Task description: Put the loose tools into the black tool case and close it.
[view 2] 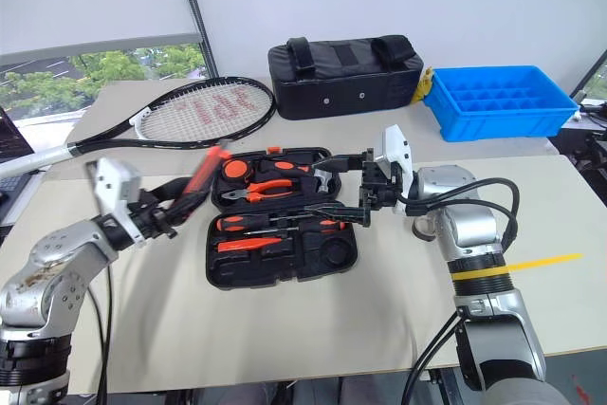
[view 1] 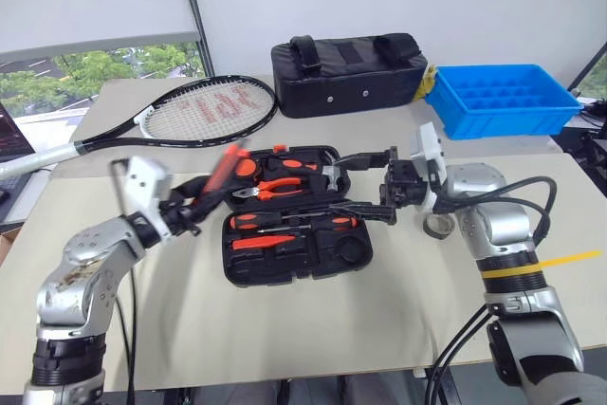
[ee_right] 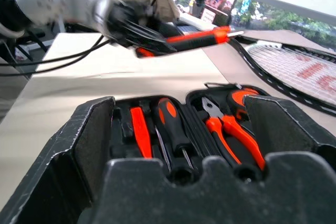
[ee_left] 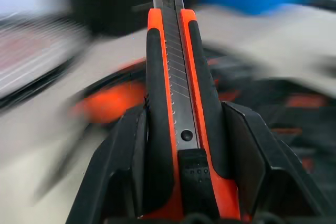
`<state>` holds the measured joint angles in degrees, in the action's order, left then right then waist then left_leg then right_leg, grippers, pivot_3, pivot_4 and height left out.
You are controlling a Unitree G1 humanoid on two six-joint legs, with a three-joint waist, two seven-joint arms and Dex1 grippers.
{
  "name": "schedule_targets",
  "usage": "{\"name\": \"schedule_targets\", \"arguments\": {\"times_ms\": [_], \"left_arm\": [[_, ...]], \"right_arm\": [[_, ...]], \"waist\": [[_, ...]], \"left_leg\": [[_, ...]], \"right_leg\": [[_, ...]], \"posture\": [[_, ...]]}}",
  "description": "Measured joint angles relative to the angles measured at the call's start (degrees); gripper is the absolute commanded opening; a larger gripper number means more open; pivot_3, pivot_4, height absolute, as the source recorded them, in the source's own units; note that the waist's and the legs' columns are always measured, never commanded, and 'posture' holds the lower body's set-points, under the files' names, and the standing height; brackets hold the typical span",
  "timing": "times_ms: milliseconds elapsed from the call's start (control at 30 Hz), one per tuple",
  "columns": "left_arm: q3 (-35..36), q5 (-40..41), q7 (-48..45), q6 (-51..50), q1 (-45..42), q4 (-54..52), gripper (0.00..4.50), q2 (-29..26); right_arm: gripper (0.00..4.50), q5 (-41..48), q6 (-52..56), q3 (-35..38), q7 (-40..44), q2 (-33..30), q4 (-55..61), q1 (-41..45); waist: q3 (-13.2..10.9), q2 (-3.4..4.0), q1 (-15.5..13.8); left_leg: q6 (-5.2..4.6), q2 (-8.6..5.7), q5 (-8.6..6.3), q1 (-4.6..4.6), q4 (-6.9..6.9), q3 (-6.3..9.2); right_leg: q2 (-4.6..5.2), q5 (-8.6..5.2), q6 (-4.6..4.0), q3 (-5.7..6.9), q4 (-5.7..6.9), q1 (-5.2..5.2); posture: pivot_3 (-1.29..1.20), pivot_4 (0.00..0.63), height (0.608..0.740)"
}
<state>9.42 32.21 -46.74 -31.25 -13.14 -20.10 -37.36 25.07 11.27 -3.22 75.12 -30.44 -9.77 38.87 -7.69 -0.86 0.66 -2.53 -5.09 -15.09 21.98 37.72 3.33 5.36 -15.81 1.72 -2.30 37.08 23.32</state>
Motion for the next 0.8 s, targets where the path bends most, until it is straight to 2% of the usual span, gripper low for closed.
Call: {"name": "schedule_targets", "arguments": {"times_ms": [133, 267, 433, 800], "left_arm": [[-12.7, -5.8, -7.2, 1.5, -0.4, -1.5, 1.74, -5.6], [-20.6, -11.9, -11.3, 5.0, -0.9, -1.2, 1.74, -7.0], [-23.2, -15.2, -14.3, 8.0, -1.8, 1.9, 1.74, -8.2], [-23.7, -18.6, -17.9, 10.0, -6.2, 8.3, 1.74, -8.3]], "right_arm": [[4.50, -0.5, -1.1, 1.0, 1.8, -3.8, 0.3, -3.3], [4.50, 0.1, -2.6, 2.0, 4.5, -5.8, 1.1, -7.4], [4.50, 0.1, -3.8, 2.6, 6.0, -8.8, 3.5, -11.1], [4.50, 0.5, -3.8, 2.6, 4.6, -8.0, 5.6, -12.1]], "waist": [[0.0, 0.01, 0.3], [0.0, 0.02, 0.2], [0.0, 0.02, 0.1], [0.0, 0.02, 0.0]], "left_leg": [[0.02, 0.02, 0.01, -0.02, -0.10, -0.01], [-0.10, 0.02, -0.06, -0.01, -0.08, -0.03], [-0.35, 0.03, -0.20, -0.11, -0.05, -0.02], [-0.37, 0.02, -0.21, -0.15, 0.06, -0.02]], "right_leg": [[-0.08, 0.00, 0.00, -0.07, 0.00, 0.09], [-0.07, 0.00, 0.00, -0.09, 0.00, 0.07], [-0.09, 0.00, -0.01, -0.05, 0.04, 0.02], [-0.10, 0.00, -0.01, -0.01, 0.07, -0.06]], "posture": [[0.00, 0.150, 0.740], [0.00, 0.150, 0.740], [0.00, 0.150, 0.740], [0.00, 0.150, 0.740]]}}
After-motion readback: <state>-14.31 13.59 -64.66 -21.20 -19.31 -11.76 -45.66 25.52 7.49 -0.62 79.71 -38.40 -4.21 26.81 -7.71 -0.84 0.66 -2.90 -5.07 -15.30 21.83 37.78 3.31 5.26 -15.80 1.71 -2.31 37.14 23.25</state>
